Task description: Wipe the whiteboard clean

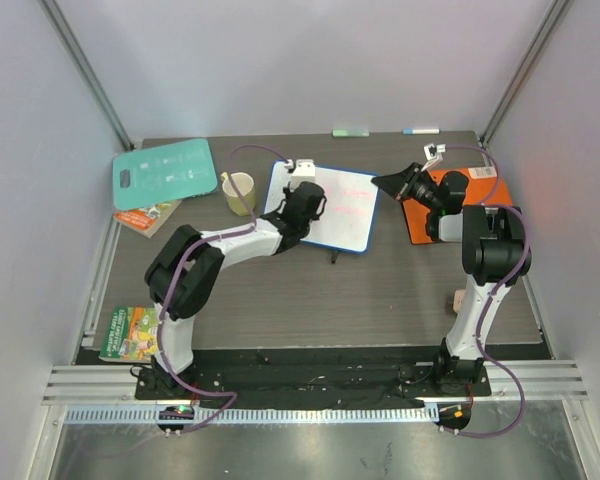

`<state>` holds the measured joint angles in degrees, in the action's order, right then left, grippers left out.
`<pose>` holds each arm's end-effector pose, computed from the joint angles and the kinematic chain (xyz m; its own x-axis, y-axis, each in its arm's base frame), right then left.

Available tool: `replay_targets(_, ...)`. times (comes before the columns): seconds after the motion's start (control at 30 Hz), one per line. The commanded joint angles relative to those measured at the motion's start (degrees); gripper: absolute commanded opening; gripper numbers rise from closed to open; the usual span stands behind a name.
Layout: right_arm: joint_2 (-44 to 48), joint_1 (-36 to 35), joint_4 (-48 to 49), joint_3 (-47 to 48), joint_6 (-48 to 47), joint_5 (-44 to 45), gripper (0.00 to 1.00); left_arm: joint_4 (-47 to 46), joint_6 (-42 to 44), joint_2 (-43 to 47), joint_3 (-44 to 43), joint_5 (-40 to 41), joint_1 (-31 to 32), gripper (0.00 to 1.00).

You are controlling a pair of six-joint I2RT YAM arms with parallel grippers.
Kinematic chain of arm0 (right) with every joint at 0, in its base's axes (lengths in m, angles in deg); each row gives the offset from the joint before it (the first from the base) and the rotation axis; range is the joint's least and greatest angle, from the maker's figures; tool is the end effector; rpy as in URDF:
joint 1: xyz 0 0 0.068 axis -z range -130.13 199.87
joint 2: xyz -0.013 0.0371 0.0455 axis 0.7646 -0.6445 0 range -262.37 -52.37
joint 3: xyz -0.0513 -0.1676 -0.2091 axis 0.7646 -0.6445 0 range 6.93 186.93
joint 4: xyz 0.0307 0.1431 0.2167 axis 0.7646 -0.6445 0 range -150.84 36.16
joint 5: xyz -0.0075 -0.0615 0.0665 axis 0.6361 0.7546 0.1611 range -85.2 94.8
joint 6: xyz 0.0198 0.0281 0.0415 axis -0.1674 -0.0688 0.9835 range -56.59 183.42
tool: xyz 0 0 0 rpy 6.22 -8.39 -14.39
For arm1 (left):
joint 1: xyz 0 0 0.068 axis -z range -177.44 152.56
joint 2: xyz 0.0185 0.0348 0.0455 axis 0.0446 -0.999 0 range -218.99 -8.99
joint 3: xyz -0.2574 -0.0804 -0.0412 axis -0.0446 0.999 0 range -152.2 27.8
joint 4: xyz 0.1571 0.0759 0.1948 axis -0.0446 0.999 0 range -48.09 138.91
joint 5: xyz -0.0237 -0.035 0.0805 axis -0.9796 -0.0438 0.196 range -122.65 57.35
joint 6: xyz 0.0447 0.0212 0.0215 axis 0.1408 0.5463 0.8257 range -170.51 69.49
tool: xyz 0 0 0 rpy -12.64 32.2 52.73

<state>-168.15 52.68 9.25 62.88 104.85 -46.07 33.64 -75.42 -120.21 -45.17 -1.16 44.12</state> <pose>0.4070 0.0076 0.1750 -0.4490 0.4401 -0.7776 -0.5941 0.5030 0.6277 0.3383 -0.2751 0.2028 -0.4348 -0.0944 -0.8956 0.0486 0.9906 -0.1280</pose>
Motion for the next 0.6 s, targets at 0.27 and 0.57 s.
replay_targets(0.27,1.71,-1.49,6.17,0.75,-7.15,-2.83,0.01,-1.13,-4.52,-3.67,4.57,-7.13,3.97,0.0)
replay_targets(0.57,1.62,-1.67,6.43,0.75,-7.06,-3.0,0.01,-2.63,-7.96,5.13,14.52,-3.28,-5.08,0.0)
